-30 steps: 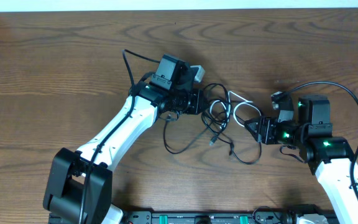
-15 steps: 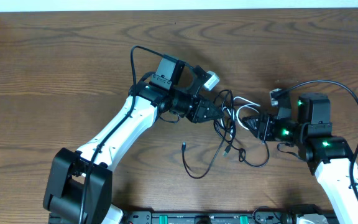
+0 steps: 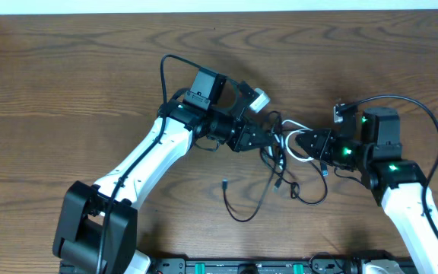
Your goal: Untangle cables
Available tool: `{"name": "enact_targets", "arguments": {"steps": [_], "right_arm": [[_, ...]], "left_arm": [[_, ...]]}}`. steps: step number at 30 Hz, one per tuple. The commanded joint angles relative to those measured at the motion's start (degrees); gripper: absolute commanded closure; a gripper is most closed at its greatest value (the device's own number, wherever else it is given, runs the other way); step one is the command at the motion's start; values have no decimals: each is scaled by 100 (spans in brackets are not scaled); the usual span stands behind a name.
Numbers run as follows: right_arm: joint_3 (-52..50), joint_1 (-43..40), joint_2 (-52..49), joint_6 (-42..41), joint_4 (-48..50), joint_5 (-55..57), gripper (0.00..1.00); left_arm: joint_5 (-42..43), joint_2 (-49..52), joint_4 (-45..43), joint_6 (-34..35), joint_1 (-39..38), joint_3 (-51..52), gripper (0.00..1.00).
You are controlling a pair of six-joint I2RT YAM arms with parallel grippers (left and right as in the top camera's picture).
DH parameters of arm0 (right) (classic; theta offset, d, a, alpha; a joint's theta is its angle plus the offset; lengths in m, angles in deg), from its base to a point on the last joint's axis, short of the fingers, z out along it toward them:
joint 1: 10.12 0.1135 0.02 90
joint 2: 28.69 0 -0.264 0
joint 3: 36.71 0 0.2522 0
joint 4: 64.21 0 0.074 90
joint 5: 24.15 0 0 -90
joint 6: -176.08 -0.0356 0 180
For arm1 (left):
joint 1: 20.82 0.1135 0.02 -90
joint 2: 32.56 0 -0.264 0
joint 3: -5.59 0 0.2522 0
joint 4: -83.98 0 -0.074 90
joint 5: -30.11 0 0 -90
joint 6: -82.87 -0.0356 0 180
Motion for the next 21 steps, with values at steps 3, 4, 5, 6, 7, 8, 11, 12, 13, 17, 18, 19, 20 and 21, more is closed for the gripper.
{"name": "enact_targets", "arguments": {"steps": [3,4,5,6,7,8,11,12,13,17,18,19,20,21], "right_arm": [[90,42,-332,-103,-4,240,77],[90,42,-363,-103,-4,260,77],[90,42,-385,-103,-4,280,77],[90,39,-398,-103,-4,286,77],[90,39,-407,-103,-4,302,77],[90,39,-407,-103,-4,304,77],[90,42,-407,-103,-4,321,76],[90,42,-407,-98,-7,326,76],[90,42,-407,-70,-7,341,76],[90,42,-407,0,-31,461,75],[90,39,-407,0,-52,496,75],[90,39,-407,0,-70,514,75],[90,39,-407,2,-81,529,74],[90,39,-407,2,-98,560,75]], "left_arm": [[-3128,-33,365,1182,26,-22,85],[-3348,-33,415,1307,26,-22,78],[-3504,-33,457,1408,26,-22,74],[-3576,-33,476,1493,26,-22,66],[-3585,-33,481,1561,26,-22,56],[-3587,-33,479,1633,26,-22,49],[-3589,-31,485,2116,26,-22,31],[-3589,-22,494,2334,24,-20,28],[-3589,-17,503,2581,20,-17,23],[-3589,109,546,3768,20,11,21],[-3589,164,573,4087,20,24,21],[-3589,223,603,4334,20,33,21],[-3591,306,634,4631,20,50,21],[-3589,387,654,4887,20,66,21]]}}
